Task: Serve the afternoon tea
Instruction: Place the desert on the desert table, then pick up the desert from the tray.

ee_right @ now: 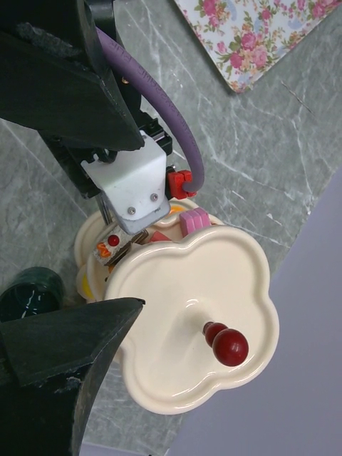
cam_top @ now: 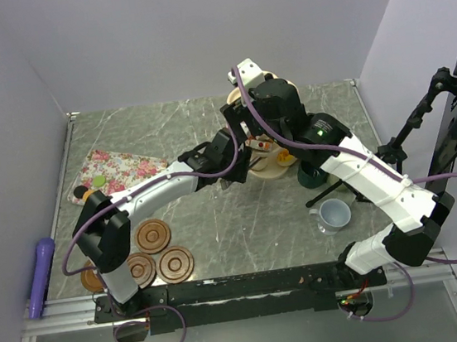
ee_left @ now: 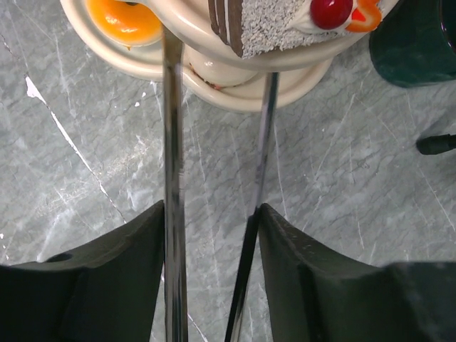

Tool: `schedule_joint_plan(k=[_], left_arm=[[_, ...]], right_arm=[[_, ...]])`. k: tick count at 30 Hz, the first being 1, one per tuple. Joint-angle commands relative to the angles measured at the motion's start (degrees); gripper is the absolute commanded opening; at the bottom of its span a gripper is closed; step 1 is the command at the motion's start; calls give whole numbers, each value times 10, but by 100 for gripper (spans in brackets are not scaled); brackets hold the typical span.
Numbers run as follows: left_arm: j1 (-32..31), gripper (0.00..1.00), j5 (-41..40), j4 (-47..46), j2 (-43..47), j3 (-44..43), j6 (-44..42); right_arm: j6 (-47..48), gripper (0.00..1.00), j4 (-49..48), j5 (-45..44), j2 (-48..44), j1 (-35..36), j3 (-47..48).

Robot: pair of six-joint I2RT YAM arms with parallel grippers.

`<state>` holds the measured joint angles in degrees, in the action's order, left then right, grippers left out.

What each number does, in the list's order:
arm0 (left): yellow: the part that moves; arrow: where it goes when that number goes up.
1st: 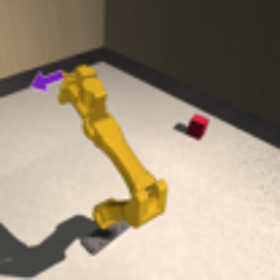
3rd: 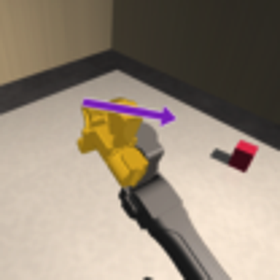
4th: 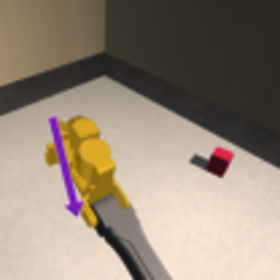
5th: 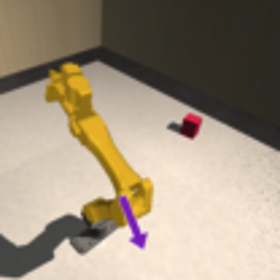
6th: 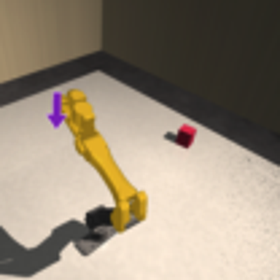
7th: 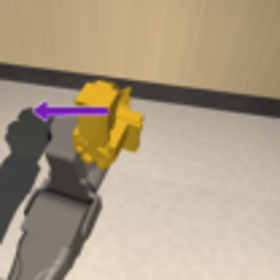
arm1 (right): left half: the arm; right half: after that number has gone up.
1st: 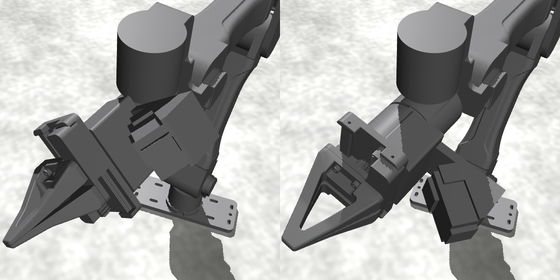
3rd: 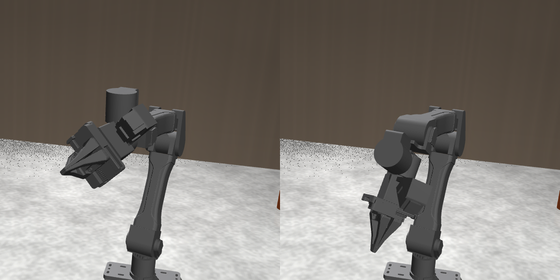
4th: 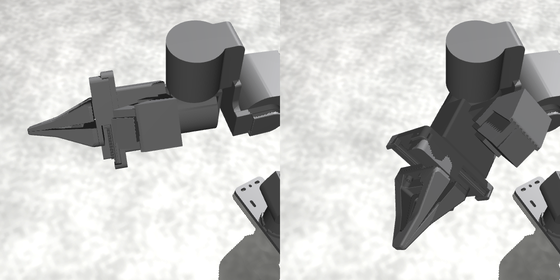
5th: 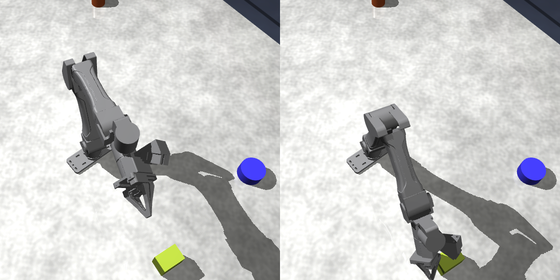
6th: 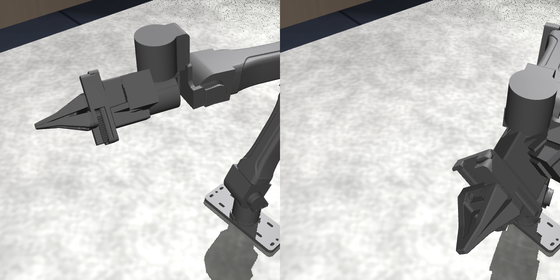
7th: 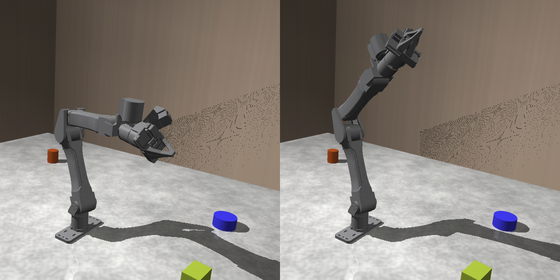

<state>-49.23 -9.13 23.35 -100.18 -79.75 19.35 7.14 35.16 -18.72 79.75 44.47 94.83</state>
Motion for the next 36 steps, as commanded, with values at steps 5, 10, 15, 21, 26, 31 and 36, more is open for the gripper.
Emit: schedule_joint_plan(k=[5, 10, 15, 21, 26, 31, 36], left_arm=[[-15, 61, -12, -42, 4, -21, -18], [-15, 61, -19, -43, 14, -12, -15], [-15, 59, -46, -49, 47, 14, -10], [-15, 59, -58, -41, 97, 63, -13], [-15, 58, -90, -22, 156, 110, 12], [-7, 58, -123, 33, 214, 158, 29], [55, 58, -136, 84, 284, 209, 57]], right_arm=[[-5, 90, -10, 42, 2, 13, 16], [-5, 90, -10, 44, 2, 14, 14], [-5, 90, -10, 41, 2, 14, 15], [-5, 90, -11, 41, 2, 14, 13], [-5, 90, -11, 42, 2, 14, 12], [-8, 90, -11, 44, 2, 14, 12], [-8, 90, -11, 43, 3, 13, 12]])
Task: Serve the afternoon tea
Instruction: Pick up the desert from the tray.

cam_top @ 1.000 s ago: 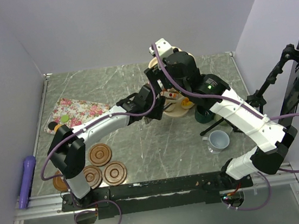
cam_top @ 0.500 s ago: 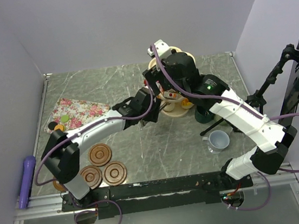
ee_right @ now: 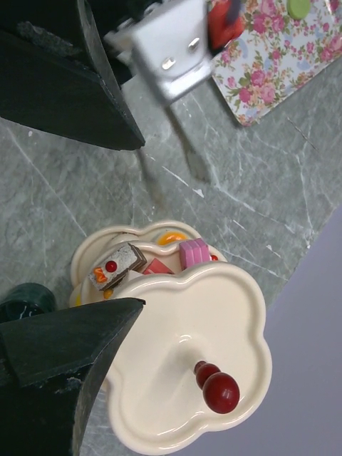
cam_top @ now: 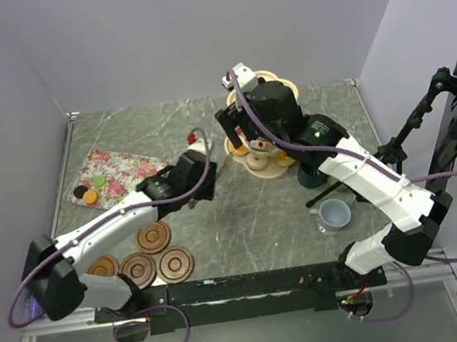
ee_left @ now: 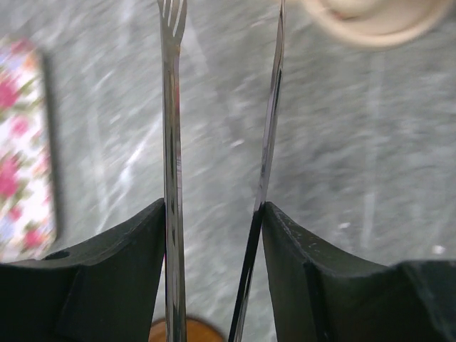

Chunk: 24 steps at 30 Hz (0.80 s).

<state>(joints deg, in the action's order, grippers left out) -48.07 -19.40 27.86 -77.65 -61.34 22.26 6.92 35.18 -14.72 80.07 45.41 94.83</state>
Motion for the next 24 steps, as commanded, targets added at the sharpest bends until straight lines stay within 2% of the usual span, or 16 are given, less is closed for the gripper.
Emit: schedule_joint_plan(k=[1, 4, 8, 15, 20, 24], left_arm=[[60, 58, -29, 43, 77, 33, 27], [140, 58, -16, 68, 112, 48, 14], [277, 57, 7, 105, 125, 55, -7], [450, 56, 39, 149, 75, 11, -43], [518, 56, 39, 153, 51, -26, -79], [535, 56, 32, 157, 31, -52, -103]], right_arm=[[-7, 90, -12, 2, 1, 4, 12], [-6, 90, -15, 4, 0, 4, 10], [-3, 90, -20, 2, -1, 4, 9], [6, 90, -21, -4, -3, 4, 13], [10, 90, -22, -7, -4, 5, 17], [9, 90, -22, -4, -3, 4, 17]])
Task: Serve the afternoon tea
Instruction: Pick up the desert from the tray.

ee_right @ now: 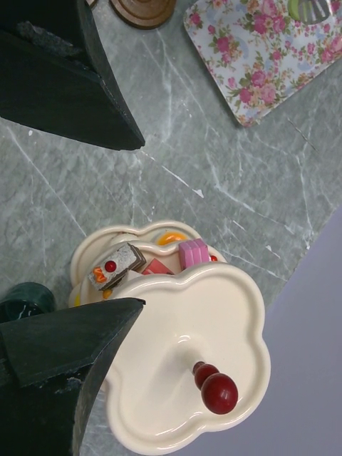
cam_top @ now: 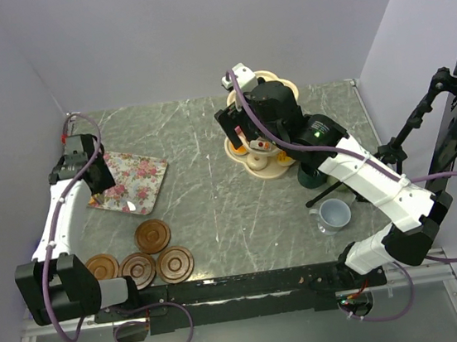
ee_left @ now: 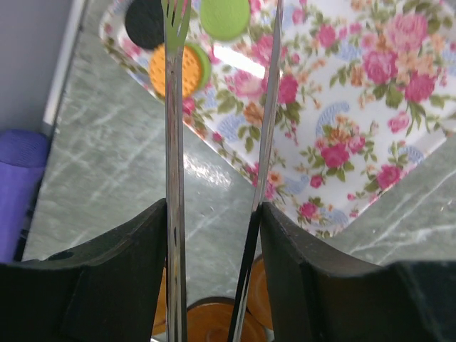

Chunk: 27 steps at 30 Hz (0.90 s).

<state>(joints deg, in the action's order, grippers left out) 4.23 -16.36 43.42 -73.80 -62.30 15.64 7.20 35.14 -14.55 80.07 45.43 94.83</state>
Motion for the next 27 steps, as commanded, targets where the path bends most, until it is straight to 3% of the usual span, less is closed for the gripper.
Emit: schedule_joint_plan(k=[1, 14, 27], left_arm=[[17, 56, 3, 3, -11, -47, -41], [42, 54, 66, 11, -38, -44, -48], [68, 53, 70, 5, -37, -25, -40]], right_arm=[[5, 90, -22, -5, -4, 4, 17], [-4, 90, -20, 7, -12, 4, 9], [-7, 90, -19, 12, -13, 4, 8]])
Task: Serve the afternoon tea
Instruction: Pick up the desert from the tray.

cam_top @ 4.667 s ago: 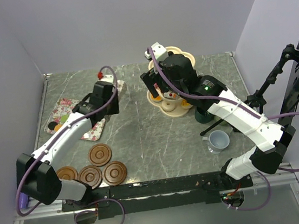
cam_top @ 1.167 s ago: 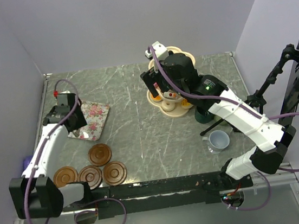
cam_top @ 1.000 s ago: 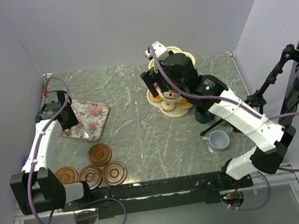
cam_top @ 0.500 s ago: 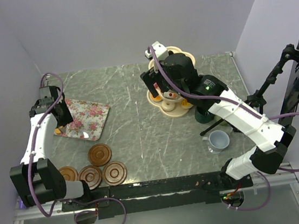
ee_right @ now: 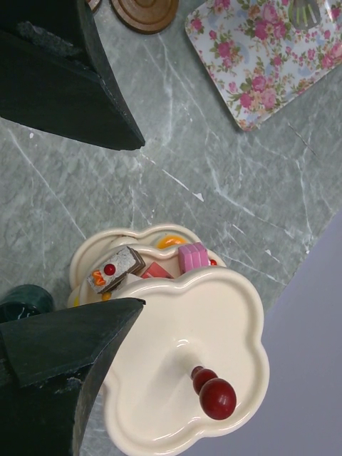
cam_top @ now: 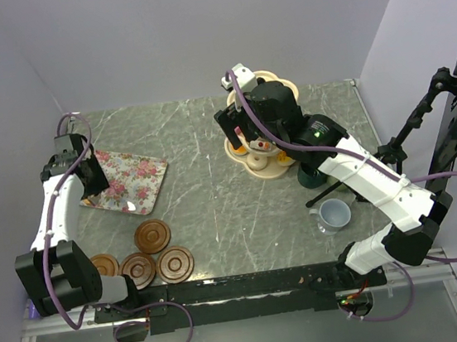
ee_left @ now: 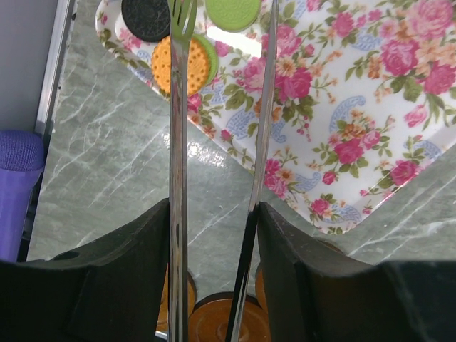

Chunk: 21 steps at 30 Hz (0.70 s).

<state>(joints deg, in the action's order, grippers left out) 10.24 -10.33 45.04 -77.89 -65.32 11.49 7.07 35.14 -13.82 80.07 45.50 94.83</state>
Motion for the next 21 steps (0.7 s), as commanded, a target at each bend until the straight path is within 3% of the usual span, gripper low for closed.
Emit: schedule_joint_plan(k=[1, 21], left_arm=[[8, 53, 14, -10, 3, 5, 2], [19, 51, 25, -2, -22, 3, 8]], right_arm=[[-6, 90, -19, 5, -14, 3, 8], [-7, 90, -19, 5, -16, 3, 4]])
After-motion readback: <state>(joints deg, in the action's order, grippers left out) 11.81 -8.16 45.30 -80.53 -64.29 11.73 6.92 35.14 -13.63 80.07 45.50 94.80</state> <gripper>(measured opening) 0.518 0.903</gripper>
